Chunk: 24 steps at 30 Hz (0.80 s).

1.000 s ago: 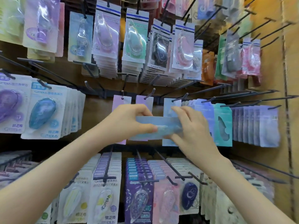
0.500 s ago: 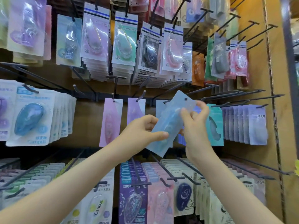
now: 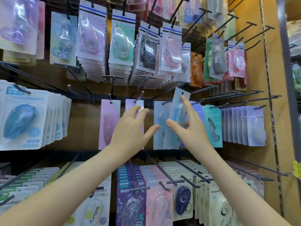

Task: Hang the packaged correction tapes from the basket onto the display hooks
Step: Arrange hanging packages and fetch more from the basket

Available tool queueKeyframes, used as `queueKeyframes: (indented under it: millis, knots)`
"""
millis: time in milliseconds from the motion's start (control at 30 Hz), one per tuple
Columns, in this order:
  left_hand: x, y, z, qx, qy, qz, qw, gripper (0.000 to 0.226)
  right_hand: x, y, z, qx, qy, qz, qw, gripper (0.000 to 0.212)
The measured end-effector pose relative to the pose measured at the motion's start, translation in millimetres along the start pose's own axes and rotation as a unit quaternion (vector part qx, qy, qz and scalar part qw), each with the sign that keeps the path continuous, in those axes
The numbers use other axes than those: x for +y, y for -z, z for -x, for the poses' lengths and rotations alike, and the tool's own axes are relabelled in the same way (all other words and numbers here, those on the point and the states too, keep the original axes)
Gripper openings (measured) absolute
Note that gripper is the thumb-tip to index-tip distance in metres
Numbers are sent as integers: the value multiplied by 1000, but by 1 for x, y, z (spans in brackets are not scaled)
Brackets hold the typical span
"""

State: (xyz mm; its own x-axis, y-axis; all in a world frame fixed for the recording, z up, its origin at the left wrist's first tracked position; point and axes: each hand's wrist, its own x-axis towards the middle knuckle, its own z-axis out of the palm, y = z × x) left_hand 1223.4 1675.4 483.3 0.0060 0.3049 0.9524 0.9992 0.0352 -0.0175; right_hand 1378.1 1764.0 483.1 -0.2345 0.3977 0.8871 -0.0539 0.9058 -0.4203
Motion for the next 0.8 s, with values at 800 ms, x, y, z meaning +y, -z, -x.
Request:
queueKeyframes:
  millis: [800]
  knots:
    - [-29, -20, -20, -182, -9, -282, 942, 74, -2, -8, -16, -83, -10, 255, 963, 62]
